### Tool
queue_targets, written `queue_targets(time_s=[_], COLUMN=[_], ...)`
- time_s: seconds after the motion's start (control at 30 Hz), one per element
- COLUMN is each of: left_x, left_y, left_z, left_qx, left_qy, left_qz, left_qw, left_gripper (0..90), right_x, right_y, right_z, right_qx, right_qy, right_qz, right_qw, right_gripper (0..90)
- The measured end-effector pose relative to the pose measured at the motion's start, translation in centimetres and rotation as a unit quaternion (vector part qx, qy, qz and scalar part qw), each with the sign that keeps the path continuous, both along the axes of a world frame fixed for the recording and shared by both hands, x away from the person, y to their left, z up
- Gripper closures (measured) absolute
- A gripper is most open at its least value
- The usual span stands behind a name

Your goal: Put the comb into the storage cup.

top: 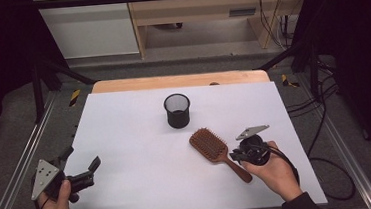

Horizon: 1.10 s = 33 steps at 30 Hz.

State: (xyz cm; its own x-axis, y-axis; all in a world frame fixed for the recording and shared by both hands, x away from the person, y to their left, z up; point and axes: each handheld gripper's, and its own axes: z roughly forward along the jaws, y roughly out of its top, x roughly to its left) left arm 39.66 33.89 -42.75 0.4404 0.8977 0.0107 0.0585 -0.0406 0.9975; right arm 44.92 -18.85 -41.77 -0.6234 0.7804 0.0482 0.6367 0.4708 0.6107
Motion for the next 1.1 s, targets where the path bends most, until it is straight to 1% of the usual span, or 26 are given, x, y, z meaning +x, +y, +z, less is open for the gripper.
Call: queue_targets(time_s=[0.1, 0.17, 0.23, 0.33, 0.47, 0.53, 0.6, 0.63, 0.7, 0.8, 0.9, 1.03, 1.1], left_x=[0.0, 0.0, 0.0, 0.0, 0.0, 0.0, 0.0, 0.0, 0.0, 0.0, 0.0, 0.0, 0.0], left_y=[0.0, 0.0, 0.0, 0.0, 0.0, 0.0, 0.0, 0.0, 0.0, 0.0, 0.0, -0.1, -0.1], left_z=[0.0, 0.0, 0.0, 0.0, 0.0, 0.0, 0.0, 0.0, 0.0, 0.0, 0.0, 0.0, -0.1], left_qx=[0.0, 0.0, 0.0, 0.0, 0.0, 0.0, 0.0, 0.0, 0.0, 0.0, 0.0, 0.0, 0.0], left_qy=[0.0, 0.0, 0.0, 0.0, 0.0, 0.001, 0.001, 0.001, 0.001, 0.002, 0.003, 0.003, 0.004], left_qz=[0.0, 0.0, -0.001, -0.001, -0.001, -0.001, -0.001, -0.001, -0.002, -0.002, -0.003, -0.004, -0.004], left_qw=[1.0, 1.0, 1.0, 1.0, 1.0, 1.0, 1.0, 1.0, 1.0, 1.0, 1.0, 1.0, 1.0], left_gripper=[1.6, 1.6, 1.6, 1.6, 1.6, 1.6, 1.6, 1.6, 1.6, 1.6, 1.6, 1.6, 1.6], right_x=[-0.2, -0.3, -0.5, -0.6, -0.8, -0.8, -0.8, -0.8, -0.7, -0.5, -0.3, -0.1, 0.0], right_y=[-0.1, -0.1, 0.0, 0.2, 0.6, 0.7, 0.7, 0.8, 0.7, 0.7, 0.7, 0.8, 1.0], right_z=[0.1, 0.2, 0.3, 0.2, 0.0, -0.1, -0.3, -0.3, -0.4, -0.6, -0.9, -1.4, -1.7], right_qx=[0.003, 0.004, 0.004, 0.006, 0.007, 0.005, 0.0, -0.003, -0.007, -0.011, -0.013, -0.02, -0.027], right_qy=[0.0, -0.003, -0.007, -0.012, -0.011, -0.011, -0.013, -0.011, -0.008, 0.002, 0.007, 0.014, 0.02], right_qz=[0.001, 0.006, 0.009, 0.007, 0.006, 0.006, 0.002, -0.005, -0.007, -0.013, -0.013, -0.003, 0.003], right_qw=[1.0, 1.0, 0.9999, 0.9999, 0.9999, 0.9999, 0.9999, 0.9999, 0.9999, 0.9999, 0.9998, 0.9997, 0.9994], right_gripper=[67.7, 63.8, 57.5, 47.0, 38.1, 33.7, 26.3, 22.8, 17.8, 13.2, 10.6, 8.0, 7.7])
